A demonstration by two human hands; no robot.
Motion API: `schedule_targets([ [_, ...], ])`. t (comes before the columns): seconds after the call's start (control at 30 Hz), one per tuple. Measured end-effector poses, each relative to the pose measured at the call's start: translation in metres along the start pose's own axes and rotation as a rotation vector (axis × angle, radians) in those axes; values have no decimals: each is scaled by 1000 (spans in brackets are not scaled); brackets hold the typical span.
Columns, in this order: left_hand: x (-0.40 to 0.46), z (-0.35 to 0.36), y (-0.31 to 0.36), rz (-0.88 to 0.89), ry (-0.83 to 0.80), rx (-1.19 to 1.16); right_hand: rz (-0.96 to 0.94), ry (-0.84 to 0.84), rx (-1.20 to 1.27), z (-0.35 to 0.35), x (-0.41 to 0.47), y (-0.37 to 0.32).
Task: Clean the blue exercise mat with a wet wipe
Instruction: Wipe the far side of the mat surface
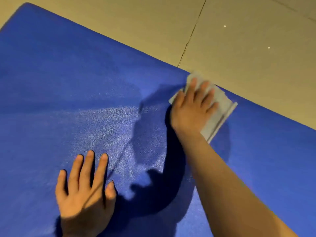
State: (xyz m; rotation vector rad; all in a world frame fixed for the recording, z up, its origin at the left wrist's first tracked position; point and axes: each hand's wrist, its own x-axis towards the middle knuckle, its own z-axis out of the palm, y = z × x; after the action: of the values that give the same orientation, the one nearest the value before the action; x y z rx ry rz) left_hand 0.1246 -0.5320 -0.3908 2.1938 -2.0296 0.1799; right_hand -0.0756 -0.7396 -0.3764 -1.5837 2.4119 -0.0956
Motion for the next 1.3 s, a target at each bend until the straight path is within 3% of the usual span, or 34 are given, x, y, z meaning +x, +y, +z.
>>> schedule_targets([
  [0.13,-2,2,-3,15,-21,17,-465,114,-24,33,-19,-90],
  [0.2,-2,5,-7,21,0,25,-657,52,35,32,-17,-92],
  [0.27,-1,5,-5,18,15,30,-734,37,78,22,-1,-64],
  [0.33,0,3,-2,18,6,17,-632,41,-53,3,18,-21],
  [0.4,0,2,-2,16,-15,8,-406,-33,-140,-15,31,39],
  [0.53,-1,1,-2,9,5,-10,10,-18,-31,-53,14,157],
  [0.6,0,1,0,5,9,-3,147,12,13,-57,7,171],
  [0.7,2,-3,2,-5,-25,-40,325,41,40,-50,6,136],
  [0.77,3,-4,2,-19,-45,-74,242,103,-3,-36,-1,95],
  [0.83,5,-6,3,-31,-67,-98,64,54,-44,-17,-20,48],
  [0.97,6,-9,2,-37,-115,-113,-291,27,147,9,-64,-4],
  [1.1,8,-12,1,-53,-138,-129,-481,-10,137,-4,-54,59],
  [1.3,8,-13,3,-72,-169,-135,-206,31,-51,-42,-13,212],
])
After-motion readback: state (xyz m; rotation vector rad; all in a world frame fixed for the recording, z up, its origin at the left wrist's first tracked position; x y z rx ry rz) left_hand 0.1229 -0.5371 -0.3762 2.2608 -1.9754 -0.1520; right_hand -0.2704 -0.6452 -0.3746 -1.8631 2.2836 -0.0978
